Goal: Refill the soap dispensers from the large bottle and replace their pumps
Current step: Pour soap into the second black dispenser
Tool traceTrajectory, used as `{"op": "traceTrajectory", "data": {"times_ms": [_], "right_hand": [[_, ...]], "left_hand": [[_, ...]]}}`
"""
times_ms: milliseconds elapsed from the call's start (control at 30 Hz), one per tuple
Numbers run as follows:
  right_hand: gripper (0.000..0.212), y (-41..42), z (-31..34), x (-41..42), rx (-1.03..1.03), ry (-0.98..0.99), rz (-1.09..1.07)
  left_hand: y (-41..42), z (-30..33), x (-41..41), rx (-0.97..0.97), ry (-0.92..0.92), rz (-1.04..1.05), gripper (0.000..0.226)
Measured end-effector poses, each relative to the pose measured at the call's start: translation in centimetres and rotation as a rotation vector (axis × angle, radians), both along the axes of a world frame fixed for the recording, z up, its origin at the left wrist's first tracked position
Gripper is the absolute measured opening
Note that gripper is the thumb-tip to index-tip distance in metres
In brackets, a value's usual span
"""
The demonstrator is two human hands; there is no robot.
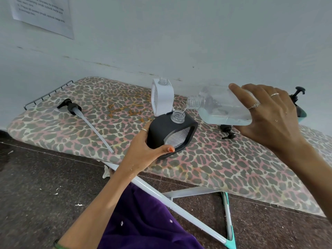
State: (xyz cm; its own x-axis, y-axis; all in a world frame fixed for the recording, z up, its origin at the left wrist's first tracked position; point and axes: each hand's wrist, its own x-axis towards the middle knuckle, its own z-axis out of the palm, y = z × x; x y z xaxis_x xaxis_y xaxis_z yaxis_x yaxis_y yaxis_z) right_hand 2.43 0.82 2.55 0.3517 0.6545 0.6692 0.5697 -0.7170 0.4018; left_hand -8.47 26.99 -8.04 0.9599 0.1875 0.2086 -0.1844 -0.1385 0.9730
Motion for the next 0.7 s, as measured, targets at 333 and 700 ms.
{"op": "traceTrajectory", "data": {"times_ms": [333, 700], "right_hand": [[0.072, 0.05, 0.06, -0.06, -0.007, 0.015, -0.01], [0.064, -0.03, 0.1, 0.04, -0.008, 0.006, -0.002]], "left_hand": [[0.02, 0.11, -0.05, -0.005, 0.004, -0.004, 0.077], [0.15, 0.09, -0.02, -0.025, 0.0, -0.013, 0.082]]}}
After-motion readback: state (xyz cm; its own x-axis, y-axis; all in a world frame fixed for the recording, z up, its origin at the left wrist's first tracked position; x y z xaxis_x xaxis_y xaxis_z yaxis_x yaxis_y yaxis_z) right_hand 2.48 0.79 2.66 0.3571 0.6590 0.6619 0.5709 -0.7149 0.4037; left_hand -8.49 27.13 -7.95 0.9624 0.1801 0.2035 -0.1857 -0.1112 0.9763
